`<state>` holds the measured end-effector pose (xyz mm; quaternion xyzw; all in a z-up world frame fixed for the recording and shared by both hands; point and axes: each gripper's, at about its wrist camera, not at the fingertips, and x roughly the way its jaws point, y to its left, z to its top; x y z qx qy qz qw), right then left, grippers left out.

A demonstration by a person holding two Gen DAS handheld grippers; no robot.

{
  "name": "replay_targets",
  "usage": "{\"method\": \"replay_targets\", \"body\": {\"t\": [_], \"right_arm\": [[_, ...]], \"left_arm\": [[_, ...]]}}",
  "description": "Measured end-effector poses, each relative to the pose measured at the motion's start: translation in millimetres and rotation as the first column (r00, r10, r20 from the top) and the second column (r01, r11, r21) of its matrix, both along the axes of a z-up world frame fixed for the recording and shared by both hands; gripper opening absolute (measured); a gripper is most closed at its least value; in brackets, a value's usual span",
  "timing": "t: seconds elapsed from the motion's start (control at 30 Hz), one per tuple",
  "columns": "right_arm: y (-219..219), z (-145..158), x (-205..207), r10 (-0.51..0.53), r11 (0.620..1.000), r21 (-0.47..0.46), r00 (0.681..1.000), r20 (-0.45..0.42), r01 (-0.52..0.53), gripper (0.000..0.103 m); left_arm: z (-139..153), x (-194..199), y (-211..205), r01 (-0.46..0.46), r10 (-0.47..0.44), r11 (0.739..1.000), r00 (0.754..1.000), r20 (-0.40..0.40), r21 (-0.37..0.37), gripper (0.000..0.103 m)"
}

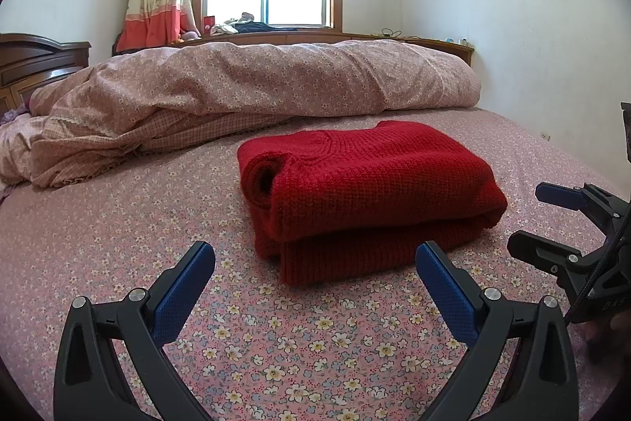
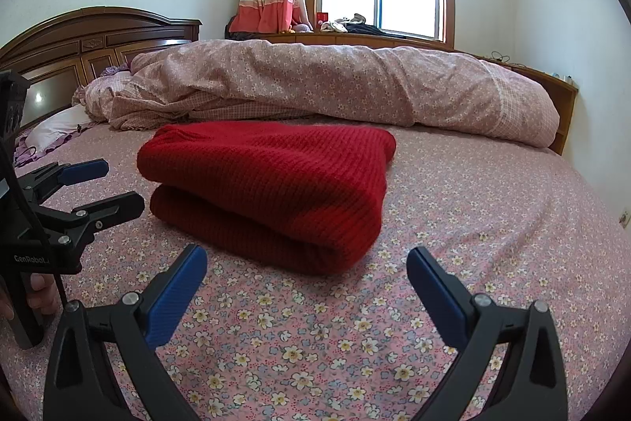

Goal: Fold small clothes

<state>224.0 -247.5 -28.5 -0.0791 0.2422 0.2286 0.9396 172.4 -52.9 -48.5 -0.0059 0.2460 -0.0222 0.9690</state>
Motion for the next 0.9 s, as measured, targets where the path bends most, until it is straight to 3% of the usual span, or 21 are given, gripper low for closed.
{"method": "replay_targets", "body": {"t": [0.9], "right_arm": [[0.6, -1.4, 1.8, 0.0, 1.0, -0.002, 1.0, -0.006, 0.0, 0.103]], "left_arm": [[0.0, 0.1, 0.3, 0.0, 0.0, 1.0, 1.0, 0.0, 0.0, 0.099]]}}
